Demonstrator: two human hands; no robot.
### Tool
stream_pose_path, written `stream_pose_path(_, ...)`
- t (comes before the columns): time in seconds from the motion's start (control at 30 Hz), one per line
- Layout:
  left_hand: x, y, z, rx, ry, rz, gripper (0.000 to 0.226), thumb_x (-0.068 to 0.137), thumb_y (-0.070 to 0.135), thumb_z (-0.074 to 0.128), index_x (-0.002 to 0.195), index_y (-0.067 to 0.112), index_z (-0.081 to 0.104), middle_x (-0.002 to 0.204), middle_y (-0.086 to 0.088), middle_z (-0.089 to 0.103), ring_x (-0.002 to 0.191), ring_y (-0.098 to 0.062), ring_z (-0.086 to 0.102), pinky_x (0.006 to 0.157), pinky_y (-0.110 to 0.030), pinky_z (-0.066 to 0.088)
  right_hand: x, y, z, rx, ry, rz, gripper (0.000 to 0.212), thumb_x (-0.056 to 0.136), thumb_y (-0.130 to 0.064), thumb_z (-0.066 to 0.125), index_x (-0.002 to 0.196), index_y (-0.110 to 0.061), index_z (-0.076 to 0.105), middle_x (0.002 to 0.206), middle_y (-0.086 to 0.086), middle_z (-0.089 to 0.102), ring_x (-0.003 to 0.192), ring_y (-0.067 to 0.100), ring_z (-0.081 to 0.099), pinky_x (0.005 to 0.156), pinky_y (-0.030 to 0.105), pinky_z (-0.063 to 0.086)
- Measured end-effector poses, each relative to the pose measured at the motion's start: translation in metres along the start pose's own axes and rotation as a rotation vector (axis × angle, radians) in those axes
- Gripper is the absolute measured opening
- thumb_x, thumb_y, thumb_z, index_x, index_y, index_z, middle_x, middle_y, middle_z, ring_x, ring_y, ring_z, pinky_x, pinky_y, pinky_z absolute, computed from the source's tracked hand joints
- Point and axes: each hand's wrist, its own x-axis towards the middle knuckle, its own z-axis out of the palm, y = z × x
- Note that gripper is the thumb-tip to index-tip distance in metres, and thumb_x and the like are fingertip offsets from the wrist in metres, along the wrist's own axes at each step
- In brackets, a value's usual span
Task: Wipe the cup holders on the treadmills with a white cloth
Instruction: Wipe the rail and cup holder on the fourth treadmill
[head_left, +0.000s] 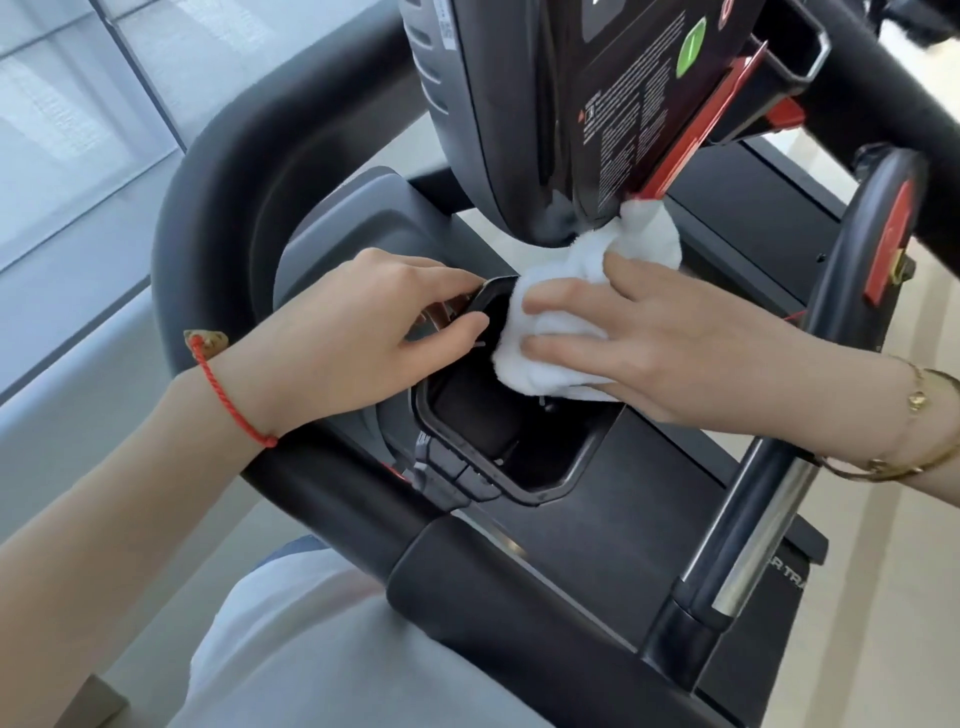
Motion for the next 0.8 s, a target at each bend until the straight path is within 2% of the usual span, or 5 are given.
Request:
stream_pose_path(0.13, 0.001, 0.001, -0.001, 0.009, 0.012, 0.015, 0.046, 0.095, 0.049, 0.043, 0.122, 0.022, 0.068, 0.097, 0.007, 0.072, 0.082, -0.007, 0.067, 0.076, -0.036, 0.056, -0.008, -0.002, -0.008, 0.122, -0.013, -0.003, 0.051, 0.104, -0.032, 0.017, 0.110, -0.017, 0.066, 0.131, 0.008, 0.054, 0.088, 0.013, 0.003, 0.076, 0.029, 0.028)
stream_pose_path(0.3, 0.003, 0.000, 0.002, 0.034, 0.010, 0.044, 0.037, 0.095, 0.042, 0.046, 0.103, 0.016, 0.070, 0.082, 0.002, 0.066, 0.076, -0.012, 0.065, 0.074, -0.037, 0.051, 0.014, 0.004, -0.004, 0.048, -0.022, -0.035, 0.036, 0.098, -0.045, 0.042, 0.118, -0.022, 0.061, 0.137, 0.003, 0.051, 0.083, 0.013, 0.002, 0.070, 0.039, 0.040)
stream_pose_path(0.53, 0.004, -0.004, 0.001, 0.078, -0.020, 0.038, 0.051, 0.093, 0.052, 0.037, 0.103, 0.013, 0.069, 0.085, 0.000, 0.070, 0.076, -0.016, 0.066, 0.073, -0.042, 0.054, -0.002, -0.008, -0.008, 0.183, -0.060, 0.039, 0.036, 0.102, -0.038, 0.032, 0.103, -0.023, 0.065, 0.120, -0.003, 0.059, 0.071, 0.017, 0.020, 0.072, 0.023, 0.018)
stream_pose_path(0.7, 0.004, -0.001, 0.001, 0.088, -0.024, 0.057, 0.053, 0.094, 0.049, 0.035, 0.106, 0.012, 0.070, 0.085, 0.000, 0.069, 0.077, -0.013, 0.065, 0.075, -0.038, 0.053, 0.000, -0.007, -0.010, -0.020, -0.034, -0.083, 0.015, 0.097, -0.026, 0.049, 0.096, -0.019, 0.063, 0.110, -0.002, 0.058, 0.078, 0.013, 0.005, 0.068, 0.028, 0.026)
stream_pose_path(0.8, 0.004, -0.001, 0.000, 0.102, -0.034, 0.076, 0.047, 0.096, 0.045, 0.037, 0.104, 0.012, 0.069, 0.083, 0.002, 0.066, 0.075, -0.012, 0.063, 0.074, -0.039, 0.053, 0.023, -0.001, -0.006, -0.290, -0.006, -0.177, 0.027, 0.092, 0.001, 0.031, 0.097, -0.012, 0.055, 0.103, 0.006, 0.049, 0.079, 0.024, 0.024, 0.072, 0.038, 0.040)
